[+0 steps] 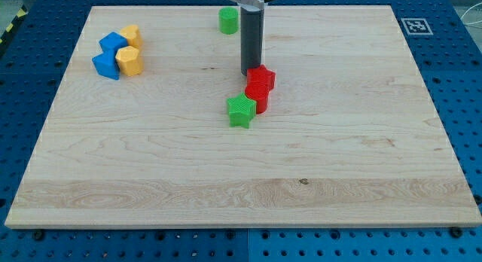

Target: Point at the green star

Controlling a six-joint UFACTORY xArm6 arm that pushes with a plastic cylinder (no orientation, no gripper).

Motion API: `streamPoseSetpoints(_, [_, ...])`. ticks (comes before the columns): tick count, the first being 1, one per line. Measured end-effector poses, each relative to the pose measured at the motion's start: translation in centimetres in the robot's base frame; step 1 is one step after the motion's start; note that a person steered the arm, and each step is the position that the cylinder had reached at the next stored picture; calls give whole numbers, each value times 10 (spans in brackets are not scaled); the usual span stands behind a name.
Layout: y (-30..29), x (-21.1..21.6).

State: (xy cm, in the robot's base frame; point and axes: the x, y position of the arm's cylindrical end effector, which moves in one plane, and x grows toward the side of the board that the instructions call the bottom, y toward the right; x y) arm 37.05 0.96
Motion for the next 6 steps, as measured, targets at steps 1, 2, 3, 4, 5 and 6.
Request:
streamPoseSetpoints(1, [-48, 3])
streamPoseSetpoints(2, [-88, 30])
streamPoseSetpoints(3, [-70, 100])
streamPoseSetpoints(4, [-21, 165])
streamPoseSetpoints(5, [34, 153])
streamPoseSetpoints(6, [42, 141])
